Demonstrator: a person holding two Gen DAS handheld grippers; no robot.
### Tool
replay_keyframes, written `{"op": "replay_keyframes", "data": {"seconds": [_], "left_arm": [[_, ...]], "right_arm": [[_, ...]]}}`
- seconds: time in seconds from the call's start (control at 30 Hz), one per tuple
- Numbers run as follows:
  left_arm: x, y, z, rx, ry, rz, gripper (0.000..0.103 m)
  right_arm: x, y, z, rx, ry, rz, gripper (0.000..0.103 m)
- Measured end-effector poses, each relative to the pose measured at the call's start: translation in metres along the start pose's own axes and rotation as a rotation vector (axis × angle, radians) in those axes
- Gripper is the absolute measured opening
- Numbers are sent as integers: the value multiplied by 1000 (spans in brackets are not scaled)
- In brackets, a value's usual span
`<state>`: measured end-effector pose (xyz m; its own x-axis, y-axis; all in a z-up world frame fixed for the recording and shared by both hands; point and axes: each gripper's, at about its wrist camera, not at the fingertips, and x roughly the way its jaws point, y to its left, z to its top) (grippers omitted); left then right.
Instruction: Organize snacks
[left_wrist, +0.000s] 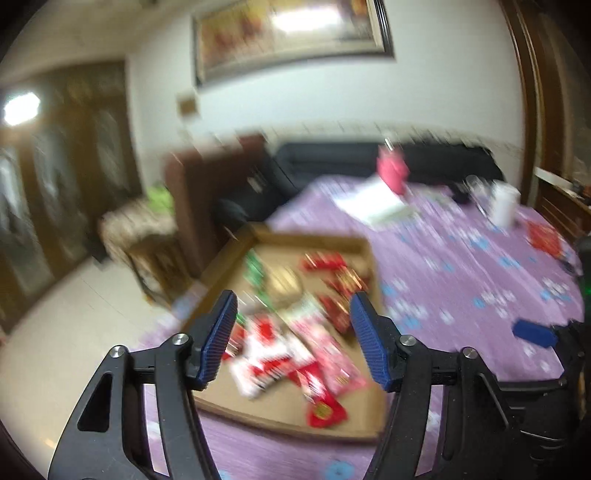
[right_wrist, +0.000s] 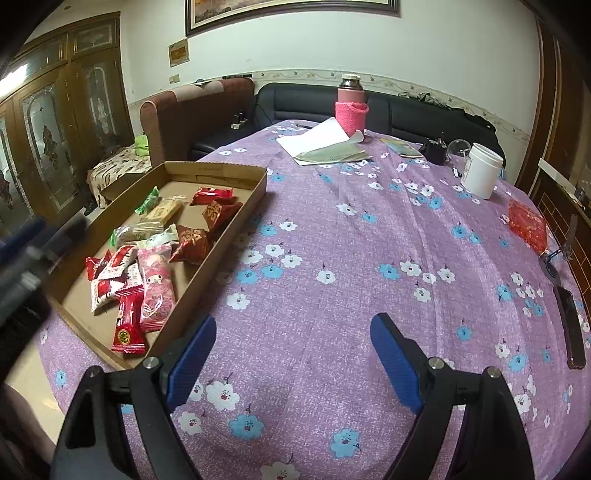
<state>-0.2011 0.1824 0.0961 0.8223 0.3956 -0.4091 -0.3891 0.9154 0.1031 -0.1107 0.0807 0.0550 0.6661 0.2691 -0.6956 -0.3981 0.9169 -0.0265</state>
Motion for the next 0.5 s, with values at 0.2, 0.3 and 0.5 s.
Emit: {"op": "replay_keyframes", "data": {"seconds": [0.2,0.3,0.5], "left_arm": [[5,11,-3,-90,45,-19,103],[30,14,-9,-125,225,-125,103],[39,-1,-6,-111,293,-136,103]], "right_arm": [[-6,2,0,-6,-20,16,87],[-6,-2,-1,-1,-21,20,87],[-3,-27,-2,47,-7,25,87]]}}
